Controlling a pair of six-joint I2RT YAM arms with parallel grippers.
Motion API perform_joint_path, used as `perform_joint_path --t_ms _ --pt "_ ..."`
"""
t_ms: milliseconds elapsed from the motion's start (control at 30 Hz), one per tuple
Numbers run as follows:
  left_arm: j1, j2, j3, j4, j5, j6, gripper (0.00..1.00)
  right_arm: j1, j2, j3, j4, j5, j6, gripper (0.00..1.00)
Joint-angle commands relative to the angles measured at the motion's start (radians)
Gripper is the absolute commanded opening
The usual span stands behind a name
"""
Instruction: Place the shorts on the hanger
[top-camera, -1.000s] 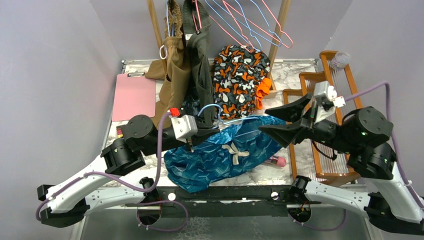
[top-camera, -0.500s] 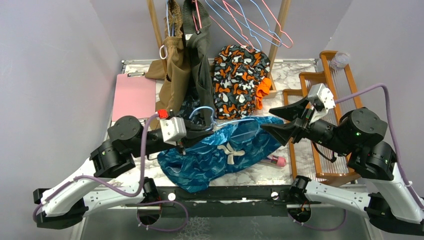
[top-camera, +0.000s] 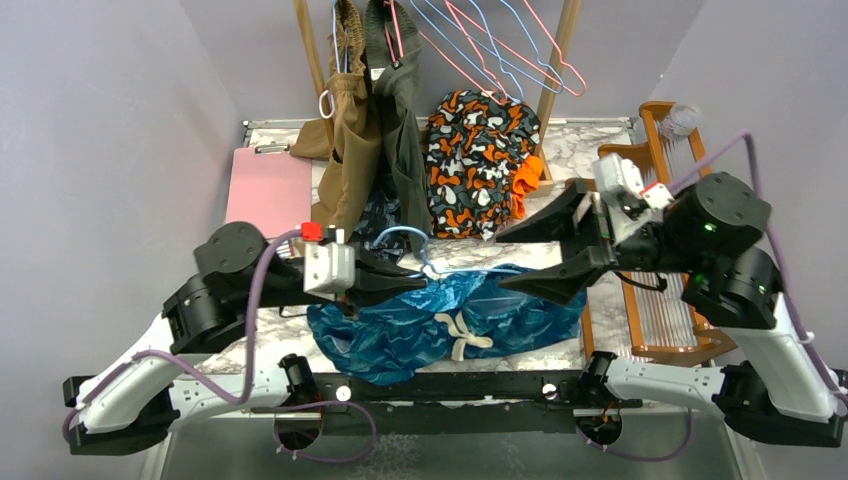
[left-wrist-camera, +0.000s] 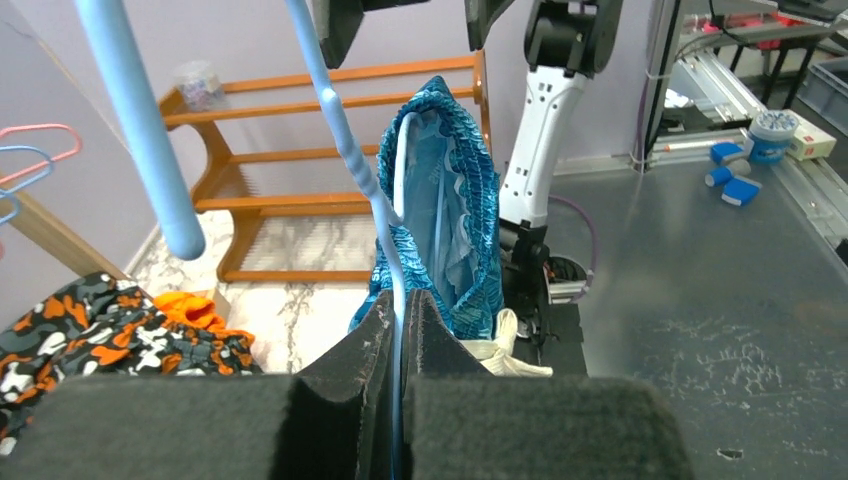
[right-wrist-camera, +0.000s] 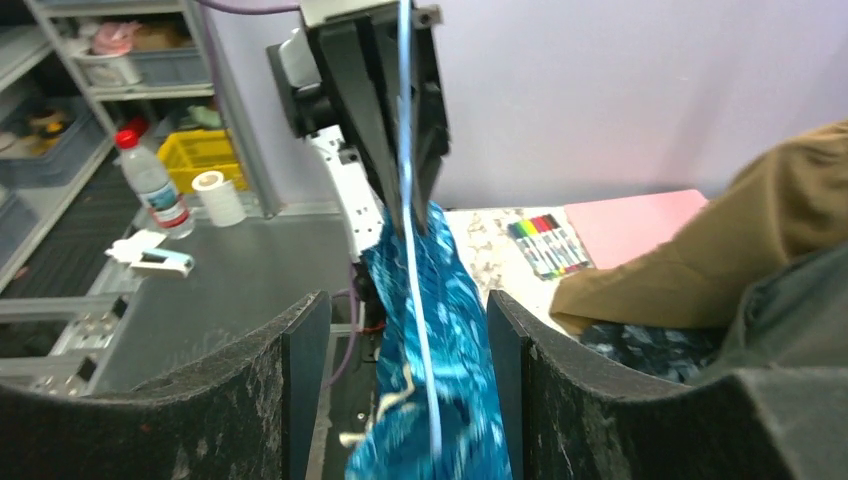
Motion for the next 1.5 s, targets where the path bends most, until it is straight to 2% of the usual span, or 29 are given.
perform_joint_path --t_ms 0,200,467,667,800,833,867,900,967,1000,1033,1167,1267,1367,1467 --pt "0.001 0.064 0.028 0.024 0.063 0.030 0.00 0.005 0.087 0.032 0.022 -0.148 0.015 0.62" --pt "0.001 0.122 0.033 0.028 0.059 0.063 0.00 0.005 0.152 0.006 -0.022 -0.222 0.023 0.58" --pt "0.001 0.149 0.074 0.039 0.053 0.091 0.00 0.004 0.137 -0.046 -0.073 -0.155 0.003 0.48" --pt "0.001 0.162 0.074 0.040 0.065 0.090 0.00 0.004 0.119 -0.078 -0.061 -0.116 -0.001 0.28" --pt "0.001 0.170 0.072 0.046 0.064 0.086 0.00 0.004 0.115 -0.085 -0.029 -0.120 0.005 0.02" --pt "0.001 0.173 0.073 0.048 0.059 0.086 0.00 0.004 0.106 -0.093 -0.009 -0.108 0.011 0.01" --pt "0.001 0.174 0.074 0.048 0.042 0.084 0.02 0.004 0.094 -0.099 0.008 -0.087 0.015 0.01" --pt "0.000 0.170 0.075 0.048 0.023 0.081 0.18 0.004 0.083 -0.101 0.026 -0.054 0.020 0.01" --pt "0.000 0.156 0.083 0.050 -0.032 0.084 0.60 0.005 0.071 -0.078 0.039 0.017 0.020 0.01" --pt "0.001 0.145 0.100 0.050 -0.060 0.089 0.70 0.005 0.076 -0.037 0.028 0.049 0.009 0.01" --pt "0.000 0.133 0.132 0.053 -0.080 0.089 0.77 0.005 0.091 0.030 0.010 0.074 -0.001 0.01" --pt "0.001 0.091 0.325 0.190 -0.082 0.071 0.86 0.004 0.223 0.419 -0.047 0.039 -0.005 0.01" --pt "0.000 0.028 0.370 0.357 -0.070 0.062 0.90 0.004 0.268 0.606 0.001 -0.020 0.033 0.01" --pt "0.001 -0.014 0.381 0.360 -0.096 0.082 0.91 0.004 0.272 0.610 0.014 -0.023 0.035 0.01" --pt "0.001 -0.053 0.364 0.317 -0.133 0.092 0.91 0.004 0.247 0.507 -0.004 0.031 0.016 0.01"
